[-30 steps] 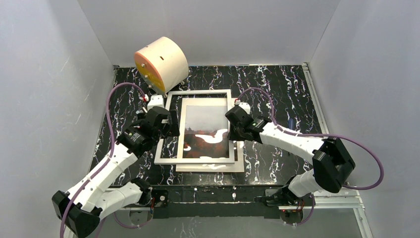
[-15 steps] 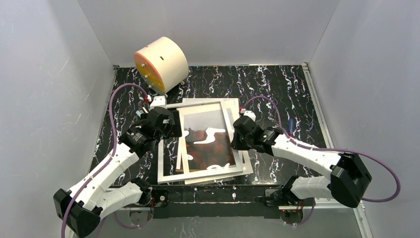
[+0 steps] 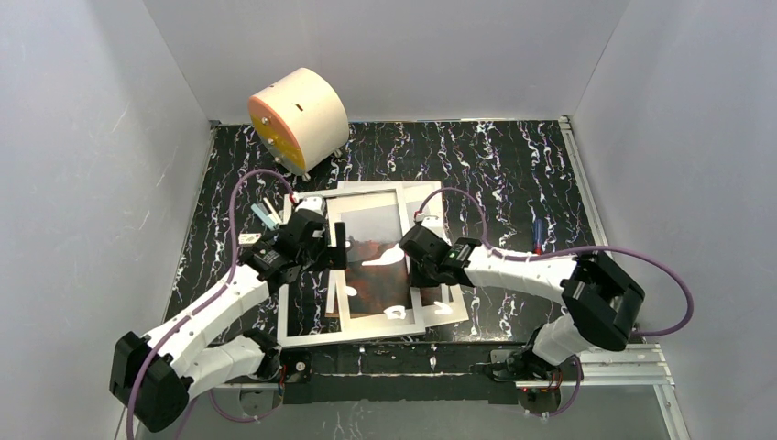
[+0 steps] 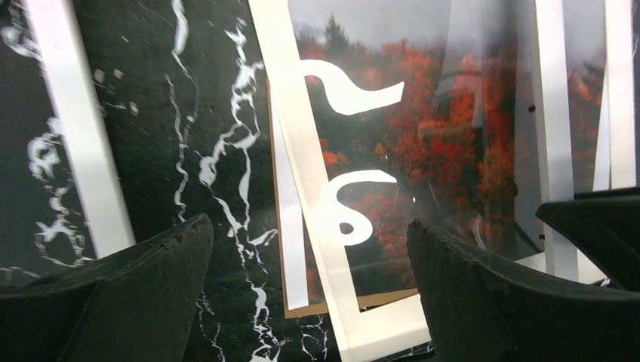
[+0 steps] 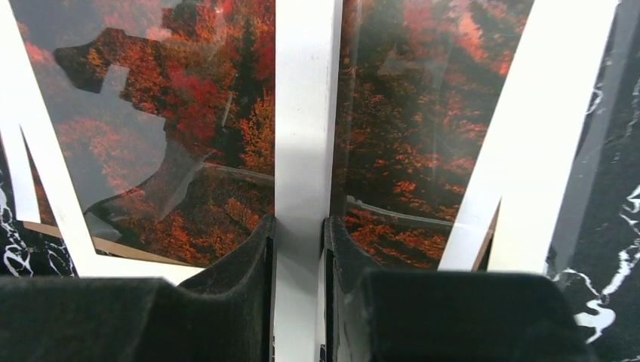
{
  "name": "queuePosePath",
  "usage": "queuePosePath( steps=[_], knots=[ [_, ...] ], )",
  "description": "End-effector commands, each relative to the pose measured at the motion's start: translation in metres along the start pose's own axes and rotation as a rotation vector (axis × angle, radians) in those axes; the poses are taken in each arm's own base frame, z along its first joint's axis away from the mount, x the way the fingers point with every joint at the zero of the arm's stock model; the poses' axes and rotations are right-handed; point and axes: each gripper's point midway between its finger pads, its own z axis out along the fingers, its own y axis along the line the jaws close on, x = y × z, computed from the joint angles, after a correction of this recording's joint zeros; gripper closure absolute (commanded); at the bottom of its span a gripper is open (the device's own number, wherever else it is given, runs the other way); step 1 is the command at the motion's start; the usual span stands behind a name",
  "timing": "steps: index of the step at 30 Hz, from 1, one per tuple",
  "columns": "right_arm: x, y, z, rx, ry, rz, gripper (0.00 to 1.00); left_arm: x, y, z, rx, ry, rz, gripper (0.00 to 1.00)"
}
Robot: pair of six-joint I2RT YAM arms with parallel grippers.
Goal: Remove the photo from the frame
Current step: Place the photo frame item in the photo frame, then adjust the photo frame item at the center of the board.
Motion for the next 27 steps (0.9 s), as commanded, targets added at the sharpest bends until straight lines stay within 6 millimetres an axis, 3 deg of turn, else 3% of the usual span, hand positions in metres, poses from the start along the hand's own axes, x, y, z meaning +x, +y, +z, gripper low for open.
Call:
queuePosePath(
  steps=[1, 5, 8, 11, 14, 19, 22, 27],
  knots=[
    [-0.002, 0.032, 0.0, -0.1, 0.027, 0.032, 0.81, 0.027, -0.012, 0.016, 0.08, 0.068, -0.028, 0.02],
    [0.004, 0.029, -0.003, -0.1, 0.044, 0.034, 0.59, 0.045, -0.02, 0.028, 0.134, 0.1, -0.052, 0.02],
    [-0.002, 0.027, -0.015, -0.109, 0.019, 0.029, 0.44, 0.052, -0.021, 0.034, 0.141, 0.123, -0.054, 0.02],
    [-0.01, 0.011, -0.031, -0.082, -0.028, 0.04, 0.34, 0.056, -0.022, 0.037, 0.147, 0.135, -0.055, 0.02],
    [-0.009, -0.025, -0.046, -0.007, -0.048, 0.089, 0.32, 0.057, -0.024, 0.037, 0.158, 0.136, -0.054, 0.02],
    [0.012, -0.085, -0.056, 0.062, -0.023, 0.219, 0.28, 0.059, -0.041, 0.036, 0.259, 0.144, -0.063, 0.02],
    [0.027, -0.101, -0.053, 0.01, 0.035, 0.294, 0.28, 0.061, -0.05, 0.037, 0.305, 0.157, -0.061, 0.02],
    [0.039, -0.106, -0.046, -0.043, 0.091, 0.359, 0.29, 0.065, -0.055, 0.038, 0.333, 0.182, -0.05, 0.02]
  ],
)
